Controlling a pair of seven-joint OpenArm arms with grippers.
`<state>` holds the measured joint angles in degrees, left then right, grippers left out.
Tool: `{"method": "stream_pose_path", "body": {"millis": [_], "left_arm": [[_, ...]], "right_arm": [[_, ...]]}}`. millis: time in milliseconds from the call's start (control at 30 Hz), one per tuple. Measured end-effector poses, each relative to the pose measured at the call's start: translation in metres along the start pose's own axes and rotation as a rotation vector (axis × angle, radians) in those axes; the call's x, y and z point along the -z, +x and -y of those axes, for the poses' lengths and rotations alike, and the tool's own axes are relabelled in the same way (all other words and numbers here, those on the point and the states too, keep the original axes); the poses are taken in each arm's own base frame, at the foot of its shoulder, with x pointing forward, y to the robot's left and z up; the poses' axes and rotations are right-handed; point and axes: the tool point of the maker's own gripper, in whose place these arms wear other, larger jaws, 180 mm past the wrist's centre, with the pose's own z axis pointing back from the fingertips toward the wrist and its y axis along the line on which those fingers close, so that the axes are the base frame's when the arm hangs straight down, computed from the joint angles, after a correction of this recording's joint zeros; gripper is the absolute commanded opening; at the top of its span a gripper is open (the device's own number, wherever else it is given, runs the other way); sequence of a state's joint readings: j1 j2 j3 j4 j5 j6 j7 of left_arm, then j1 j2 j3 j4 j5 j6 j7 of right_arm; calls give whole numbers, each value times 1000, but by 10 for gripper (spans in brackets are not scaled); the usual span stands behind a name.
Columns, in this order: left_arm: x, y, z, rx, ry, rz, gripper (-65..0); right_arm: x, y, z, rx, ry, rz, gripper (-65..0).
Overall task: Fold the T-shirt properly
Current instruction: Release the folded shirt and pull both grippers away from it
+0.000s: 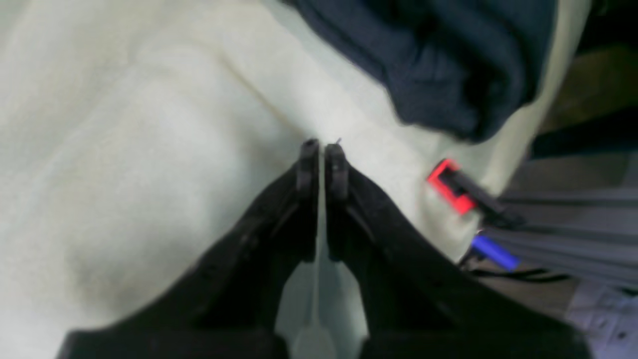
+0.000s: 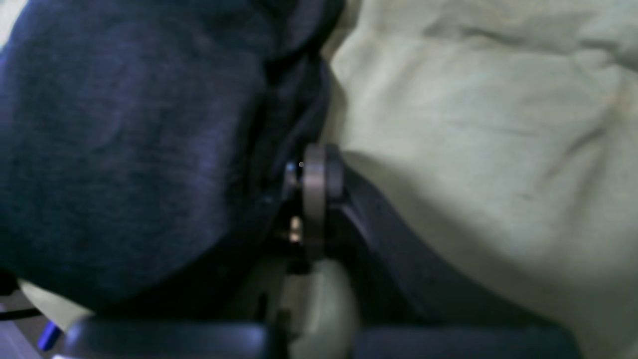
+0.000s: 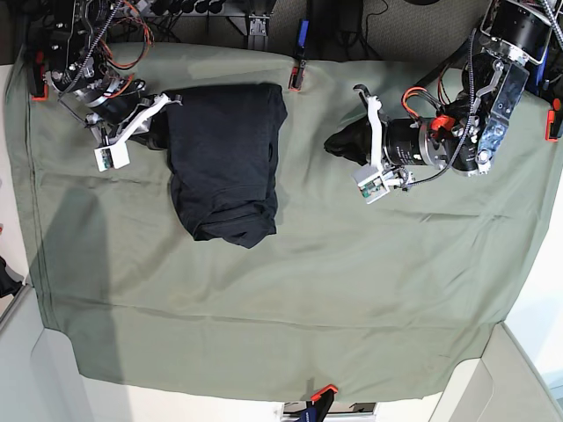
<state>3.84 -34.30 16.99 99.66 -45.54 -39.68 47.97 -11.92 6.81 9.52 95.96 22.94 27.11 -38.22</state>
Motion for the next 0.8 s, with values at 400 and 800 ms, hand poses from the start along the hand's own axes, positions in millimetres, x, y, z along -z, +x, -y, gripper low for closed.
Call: {"method": "stream_pose_path", "body": {"millis": [400, 800], "left_arm": [[1, -7, 4, -11, -9, -13, -619], [-31, -4, -18, -64, 66, 17, -620]], "right_arm": [[28, -1, -83, 37, 174, 11, -650], [-8, 20, -16, -57, -13, 27, -650]]}}
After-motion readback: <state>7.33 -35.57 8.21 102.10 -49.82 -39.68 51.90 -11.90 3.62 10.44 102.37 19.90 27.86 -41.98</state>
